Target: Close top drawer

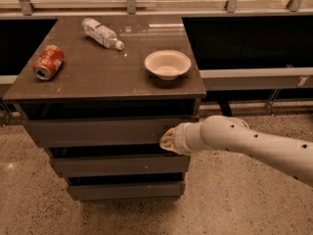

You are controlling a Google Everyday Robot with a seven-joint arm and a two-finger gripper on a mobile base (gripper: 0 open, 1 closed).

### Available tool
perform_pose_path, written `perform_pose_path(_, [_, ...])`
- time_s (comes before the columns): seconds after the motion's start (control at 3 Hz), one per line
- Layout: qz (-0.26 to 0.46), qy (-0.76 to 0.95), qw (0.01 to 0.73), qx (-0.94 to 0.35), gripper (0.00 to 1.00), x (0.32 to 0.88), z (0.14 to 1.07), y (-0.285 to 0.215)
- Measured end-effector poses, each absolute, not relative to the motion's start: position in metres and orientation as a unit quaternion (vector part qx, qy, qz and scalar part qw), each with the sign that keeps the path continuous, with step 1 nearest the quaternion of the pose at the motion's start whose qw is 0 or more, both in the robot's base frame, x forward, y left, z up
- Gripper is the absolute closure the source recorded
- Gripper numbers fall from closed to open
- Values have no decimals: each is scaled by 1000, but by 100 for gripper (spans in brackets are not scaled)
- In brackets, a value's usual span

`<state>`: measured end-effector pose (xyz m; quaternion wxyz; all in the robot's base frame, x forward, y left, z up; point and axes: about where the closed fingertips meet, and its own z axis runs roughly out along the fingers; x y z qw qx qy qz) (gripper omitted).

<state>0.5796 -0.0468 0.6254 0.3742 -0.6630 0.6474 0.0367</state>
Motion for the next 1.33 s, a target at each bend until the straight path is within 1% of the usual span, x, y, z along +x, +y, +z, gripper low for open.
perform_pose_path(0.33, [40,645,359,-674,36,582,619,-49])
perform_pose_path(0.67, [25,668,336,-664,5,555,645,-95])
perform_pose_path(1.0, [-3,689,310,-655,0,503,693,-151])
perform_pose_path(1.33, [-12,693,306,-652,0,497,702,-160])
